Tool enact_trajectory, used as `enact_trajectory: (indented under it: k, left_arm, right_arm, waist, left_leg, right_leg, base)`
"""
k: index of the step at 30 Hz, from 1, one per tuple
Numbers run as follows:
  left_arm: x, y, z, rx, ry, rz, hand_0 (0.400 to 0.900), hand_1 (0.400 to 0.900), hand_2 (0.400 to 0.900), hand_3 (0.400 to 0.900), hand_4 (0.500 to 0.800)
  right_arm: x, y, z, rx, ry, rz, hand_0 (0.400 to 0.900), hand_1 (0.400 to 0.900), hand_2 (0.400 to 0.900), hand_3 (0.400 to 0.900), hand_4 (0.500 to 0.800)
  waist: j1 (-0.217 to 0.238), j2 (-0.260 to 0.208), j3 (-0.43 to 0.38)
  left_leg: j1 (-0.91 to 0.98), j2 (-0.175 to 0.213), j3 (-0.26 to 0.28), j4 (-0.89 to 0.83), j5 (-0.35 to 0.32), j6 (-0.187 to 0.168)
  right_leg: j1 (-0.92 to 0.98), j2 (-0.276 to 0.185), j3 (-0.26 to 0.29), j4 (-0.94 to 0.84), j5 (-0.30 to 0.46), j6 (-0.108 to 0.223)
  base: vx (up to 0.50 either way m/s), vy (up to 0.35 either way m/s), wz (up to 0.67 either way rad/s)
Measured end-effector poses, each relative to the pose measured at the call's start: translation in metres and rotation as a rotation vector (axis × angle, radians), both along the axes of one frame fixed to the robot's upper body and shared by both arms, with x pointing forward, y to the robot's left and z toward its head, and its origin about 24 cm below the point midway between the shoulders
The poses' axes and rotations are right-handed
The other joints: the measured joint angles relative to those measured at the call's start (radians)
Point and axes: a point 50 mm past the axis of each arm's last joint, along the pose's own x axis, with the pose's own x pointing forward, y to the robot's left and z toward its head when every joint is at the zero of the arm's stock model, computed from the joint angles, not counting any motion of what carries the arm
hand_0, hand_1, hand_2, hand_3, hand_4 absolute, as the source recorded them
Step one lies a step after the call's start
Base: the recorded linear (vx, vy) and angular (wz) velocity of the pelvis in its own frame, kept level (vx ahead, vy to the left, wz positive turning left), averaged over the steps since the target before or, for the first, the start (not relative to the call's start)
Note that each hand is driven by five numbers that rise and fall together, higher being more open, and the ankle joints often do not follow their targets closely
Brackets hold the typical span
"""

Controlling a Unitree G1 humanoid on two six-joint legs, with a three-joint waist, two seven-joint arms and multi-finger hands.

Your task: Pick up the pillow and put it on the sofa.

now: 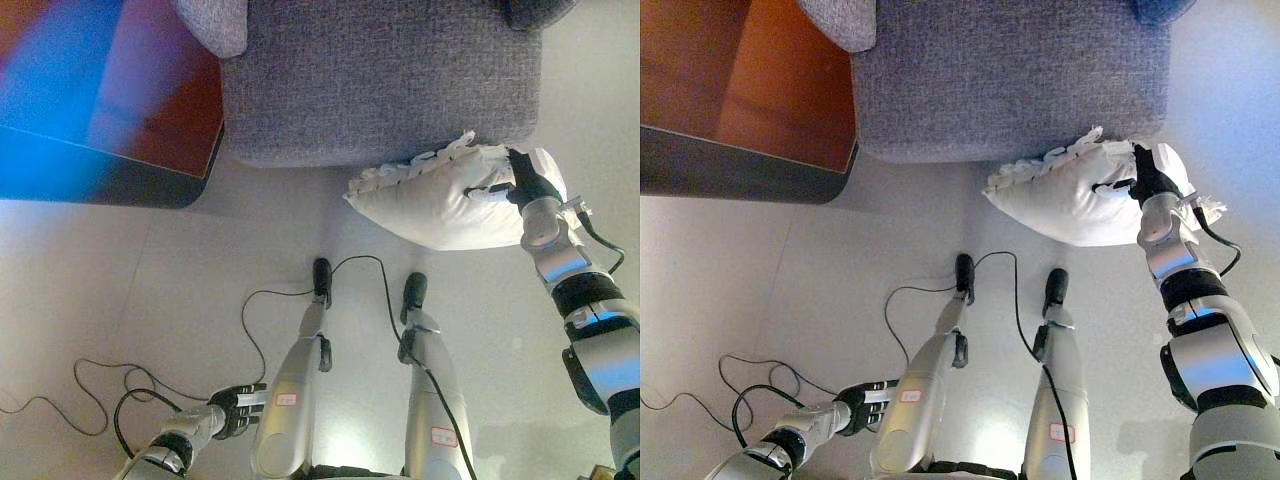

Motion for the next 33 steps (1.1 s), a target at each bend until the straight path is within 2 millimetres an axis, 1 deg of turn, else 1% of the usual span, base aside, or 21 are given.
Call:
enact_trajectory:
  k: [3, 5, 9, 11, 12, 13, 21, 33]
  left_arm:
    - [0.001, 0.000, 0.000, 0.001, -0.011, -0.004, 0.900, 0.900, 0.900, 0.900, 0.800]
    - [0.001, -0.001, 0.000, 0.001, -0.012, -0.009, 0.900, 0.900, 0.900, 0.900, 0.800]
    - [0.002, -0.003, 0.001, 0.000, -0.028, -0.018, 0.900, 0.900, 0.900, 0.900, 0.800]
    - [0.003, -0.003, 0.001, 0.000, -0.033, -0.019, 0.900, 0.900, 0.900, 0.900, 0.800]
    - [0.003, -0.004, 0.001, 0.002, -0.034, -0.018, 0.900, 0.900, 0.900, 0.900, 0.800]
    - [0.003, -0.004, 0.001, 0.005, -0.035, -0.016, 0.900, 0.900, 0.900, 0.900, 0.800]
    - [0.006, -0.009, 0.002, 0.003, -0.051, -0.022, 0.900, 0.900, 0.900, 0.900, 0.800]
    - [0.009, -0.011, 0.003, -0.003, -0.070, -0.029, 0.900, 0.900, 0.900, 0.900, 0.800]
  right_arm:
    - [0.003, 0.002, 0.008, -0.021, -0.006, 0.010, 0.900, 0.900, 0.900, 0.900, 0.800]
    - [0.004, 0.002, 0.017, -0.026, -0.024, 0.006, 0.900, 0.900, 0.900, 0.900, 0.800]
    - [0.005, 0.000, 0.031, 0.003, -0.050, -0.011, 0.900, 0.900, 0.900, 0.900, 0.800]
    - [0.006, 0.001, 0.035, 0.024, -0.044, -0.009, 0.900, 0.900, 0.900, 0.900, 0.800]
    - [0.007, 0.001, 0.035, 0.032, -0.041, -0.006, 0.737, 0.737, 0.737, 0.737, 0.702]
    - [0.007, 0.002, 0.035, 0.043, -0.035, 0.001, 0.400, 0.400, 0.400, 0.400, 0.500]
    - [0.009, 0.006, 0.037, 0.050, -0.012, 0.019, 0.400, 0.400, 0.400, 0.400, 0.500]
    - [0.010, 0.008, 0.034, 0.042, 0.022, 0.038, 0.400, 0.400, 0.400, 0.400, 0.500]
  waist:
    - [-0.001, 0.001, 0.000]
    - [-0.002, 0.002, 0.000]
    - [-0.002, 0.003, 0.000]
    - [-0.001, 0.003, 0.000]
    - [0.000, 0.003, 0.000]
    - [0.000, 0.004, 0.000]
    - [0.004, 0.006, 0.001]
    - [0.018, 0.011, 0.003]
  left_leg:
    - [-0.014, 0.000, -0.004, 0.001, 0.002, -0.003]
    - [-0.031, 0.000, -0.007, 0.002, 0.007, -0.004]
    - [-0.060, 0.001, -0.012, 0.012, 0.010, -0.006]
    - [-0.070, 0.001, -0.013, 0.013, 0.012, -0.008]
    - [-0.073, 0.002, -0.013, 0.013, 0.012, -0.008]
    - [-0.076, 0.002, -0.013, 0.013, 0.013, -0.009]
    - [-0.093, 0.002, -0.022, 0.024, 0.014, -0.009]
    - [-0.073, -0.001, -0.022, 0.024, 0.017, -0.008]
  right_leg:
    - [-0.019, -0.001, -0.002, 0.013, -0.006, -0.002]
    - [-0.038, -0.002, -0.004, 0.021, -0.007, -0.003]
    - [-0.068, -0.003, -0.007, 0.038, -0.011, -0.008]
    - [-0.080, -0.002, -0.006, 0.046, -0.011, -0.010]
    - [-0.084, -0.002, -0.006, 0.049, -0.012, -0.010]
    - [-0.088, -0.002, -0.006, 0.051, -0.012, -0.011]
    - [-0.101, -0.004, -0.014, 0.063, -0.015, -0.015]
    - [-0.080, -0.008, -0.016, 0.062, -0.012, -0.019]
  base:
    - [-0.01, 0.000, 0.06]
    - [0.00, 0.000, 0.00]
    - [0.00, 0.000, 0.00]
    - [0.00, 0.000, 0.00]
    - [0.00, 0.000, 0.00]
    - [-0.02, -0.011, 0.04]
    - [0.00, -0.003, 0.01]
    - [0.00, 0.000, 0.00]
